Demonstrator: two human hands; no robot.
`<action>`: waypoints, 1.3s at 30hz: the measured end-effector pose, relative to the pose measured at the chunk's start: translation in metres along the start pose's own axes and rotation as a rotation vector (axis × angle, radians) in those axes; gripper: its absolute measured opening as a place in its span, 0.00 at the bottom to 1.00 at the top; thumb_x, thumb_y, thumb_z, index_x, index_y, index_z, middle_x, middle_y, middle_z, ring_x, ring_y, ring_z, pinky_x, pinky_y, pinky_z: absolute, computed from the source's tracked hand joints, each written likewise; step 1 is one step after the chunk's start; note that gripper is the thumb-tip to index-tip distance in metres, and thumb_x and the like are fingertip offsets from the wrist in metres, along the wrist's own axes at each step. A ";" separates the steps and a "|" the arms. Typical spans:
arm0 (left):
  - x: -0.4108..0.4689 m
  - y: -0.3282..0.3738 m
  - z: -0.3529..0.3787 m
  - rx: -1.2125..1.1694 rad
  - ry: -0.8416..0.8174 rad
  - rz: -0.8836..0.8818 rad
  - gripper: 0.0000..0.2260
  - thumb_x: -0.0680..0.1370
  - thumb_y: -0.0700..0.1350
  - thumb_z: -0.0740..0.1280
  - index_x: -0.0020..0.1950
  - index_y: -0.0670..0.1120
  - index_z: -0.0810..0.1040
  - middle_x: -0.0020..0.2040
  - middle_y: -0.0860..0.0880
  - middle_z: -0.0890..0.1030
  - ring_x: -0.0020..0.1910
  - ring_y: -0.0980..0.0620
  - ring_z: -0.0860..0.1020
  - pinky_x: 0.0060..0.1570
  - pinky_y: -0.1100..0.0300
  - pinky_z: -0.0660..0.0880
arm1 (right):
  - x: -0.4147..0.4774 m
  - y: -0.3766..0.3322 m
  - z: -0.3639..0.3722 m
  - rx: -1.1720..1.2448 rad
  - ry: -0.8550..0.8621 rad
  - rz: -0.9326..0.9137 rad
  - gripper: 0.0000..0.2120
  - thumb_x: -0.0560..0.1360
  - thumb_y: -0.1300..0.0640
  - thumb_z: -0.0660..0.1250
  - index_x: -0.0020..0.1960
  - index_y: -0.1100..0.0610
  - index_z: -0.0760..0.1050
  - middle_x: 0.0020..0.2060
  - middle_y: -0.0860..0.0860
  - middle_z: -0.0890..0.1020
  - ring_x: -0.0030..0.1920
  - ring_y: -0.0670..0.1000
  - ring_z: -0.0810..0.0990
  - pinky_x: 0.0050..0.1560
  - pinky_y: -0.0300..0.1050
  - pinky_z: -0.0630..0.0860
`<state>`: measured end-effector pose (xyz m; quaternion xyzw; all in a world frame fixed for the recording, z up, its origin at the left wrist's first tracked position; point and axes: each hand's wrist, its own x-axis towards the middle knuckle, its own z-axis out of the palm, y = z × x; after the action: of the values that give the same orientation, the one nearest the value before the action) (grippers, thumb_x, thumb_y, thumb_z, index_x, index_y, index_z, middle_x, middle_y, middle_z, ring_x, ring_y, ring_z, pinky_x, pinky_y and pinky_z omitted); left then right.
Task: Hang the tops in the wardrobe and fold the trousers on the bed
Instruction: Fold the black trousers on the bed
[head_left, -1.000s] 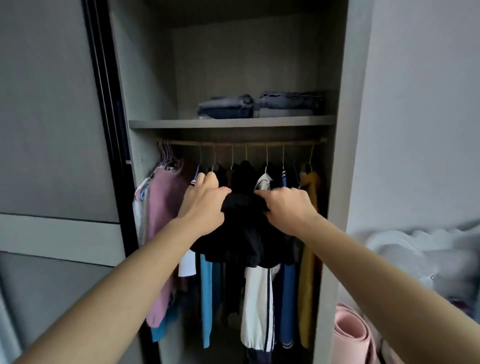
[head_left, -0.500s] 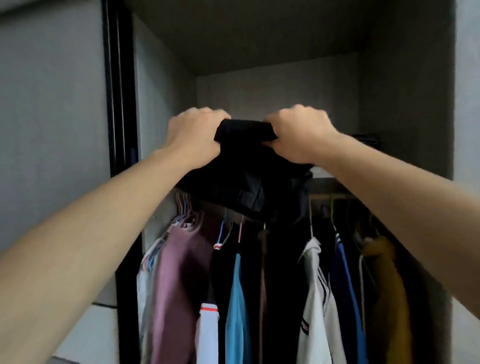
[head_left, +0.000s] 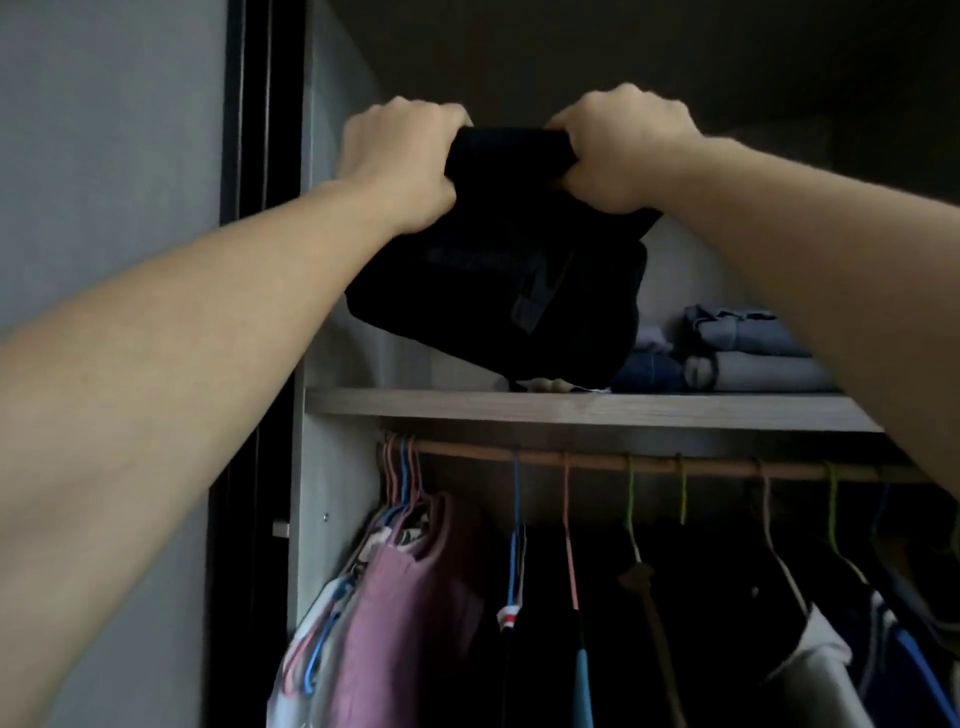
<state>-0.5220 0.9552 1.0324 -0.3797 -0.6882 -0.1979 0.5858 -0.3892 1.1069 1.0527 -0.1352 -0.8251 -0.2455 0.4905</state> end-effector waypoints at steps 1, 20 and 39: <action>0.003 -0.010 0.012 -0.013 -0.003 0.004 0.21 0.72 0.40 0.66 0.64 0.53 0.76 0.55 0.44 0.81 0.55 0.37 0.78 0.50 0.48 0.72 | 0.010 -0.004 0.009 0.004 -0.016 0.005 0.16 0.77 0.50 0.66 0.65 0.44 0.75 0.46 0.53 0.76 0.44 0.58 0.73 0.42 0.51 0.68; 0.101 -0.073 0.251 -0.236 0.054 -0.203 0.14 0.72 0.43 0.67 0.57 0.49 0.74 0.54 0.42 0.81 0.54 0.37 0.79 0.43 0.52 0.72 | 0.166 0.001 0.151 -0.456 -0.106 0.010 0.15 0.79 0.54 0.63 0.65 0.54 0.76 0.58 0.59 0.80 0.57 0.63 0.80 0.46 0.51 0.67; 0.042 -0.117 0.328 0.212 -0.804 0.160 0.20 0.71 0.60 0.71 0.61 0.55 0.78 0.59 0.50 0.81 0.62 0.48 0.77 0.64 0.52 0.64 | 0.112 -0.045 0.308 -0.132 -0.782 -0.151 0.15 0.75 0.45 0.71 0.50 0.55 0.74 0.37 0.51 0.74 0.40 0.53 0.76 0.41 0.46 0.75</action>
<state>-0.8268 1.1284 1.0154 -0.4165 -0.8468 0.0842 0.3200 -0.6932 1.2332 1.0159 -0.1885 -0.9396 -0.2633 0.1105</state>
